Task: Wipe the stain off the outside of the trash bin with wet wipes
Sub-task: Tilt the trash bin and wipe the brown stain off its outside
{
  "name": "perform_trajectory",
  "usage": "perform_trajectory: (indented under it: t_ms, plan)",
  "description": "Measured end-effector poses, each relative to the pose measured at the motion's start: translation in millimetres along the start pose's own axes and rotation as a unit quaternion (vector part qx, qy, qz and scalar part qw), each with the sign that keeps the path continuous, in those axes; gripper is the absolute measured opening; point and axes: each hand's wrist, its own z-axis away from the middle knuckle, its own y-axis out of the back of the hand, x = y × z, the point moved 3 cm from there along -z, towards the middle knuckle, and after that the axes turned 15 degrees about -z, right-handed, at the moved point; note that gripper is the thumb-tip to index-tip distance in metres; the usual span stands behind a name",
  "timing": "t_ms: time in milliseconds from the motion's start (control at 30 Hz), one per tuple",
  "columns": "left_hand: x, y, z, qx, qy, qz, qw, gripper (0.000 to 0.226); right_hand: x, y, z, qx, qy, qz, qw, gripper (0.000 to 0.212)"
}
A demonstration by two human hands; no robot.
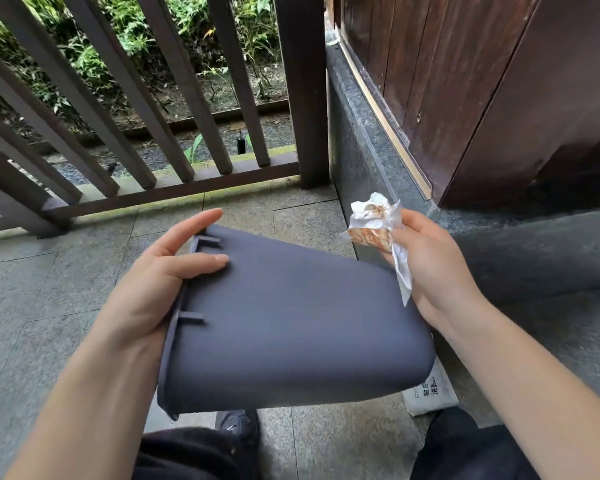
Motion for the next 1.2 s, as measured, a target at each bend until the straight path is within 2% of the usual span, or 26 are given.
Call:
perform_trajectory:
  t_ms: [200, 333, 467, 567, 700, 800, 967, 1100, 1200]
  plan:
    - [-4, -12, -1, -0.037, -0.002, -0.004, 0.999, 0.064, 6, 2, 1, -0.016, -0.017, 0.03, 0.999, 0.025]
    - [-8, -17, -5, -0.018, 0.011, -0.005, 1.0, 0.06, 8, -3, 6, -0.036, -0.018, 0.045, 0.998, 0.027]
    - [-10, -21, -5, 0.012, 0.011, -0.029, 0.999, 0.065, 13, -13, 17, -0.076, 0.004, 0.17, 0.982, 0.027]
    - [-14, -29, 4, 0.048, -0.037, -0.096, 0.993, 0.082, 20, -24, 27, -0.12, 0.037, 0.247, 0.961, 0.03]
    - [-17, -52, 20, 0.066, -0.161, -0.243, 0.954, 0.1, 27, -35, 36, -0.166, 0.067, 0.269, 0.946, 0.035]
    - [-24, -65, 24, 0.056, -0.215, -0.319, 0.921, 0.105, 29, -37, 35, -0.177, 0.059, 0.255, 0.949, 0.035]
    - [-35, -90, 27, 0.011, -0.26, -0.407, 0.876, 0.111, 22, -41, 34, -0.189, 0.046, 0.159, 0.968, 0.024]
    - [-46, -96, 26, 0.019, -0.258, -0.471, 0.843, 0.114, 24, -37, 36, -0.146, 0.052, 0.209, 0.966, 0.033]
    - [-51, -102, 27, 0.001, -0.247, -0.491, 0.836, 0.118, 29, -35, 36, -0.095, 0.038, 0.216, 0.971, 0.03]
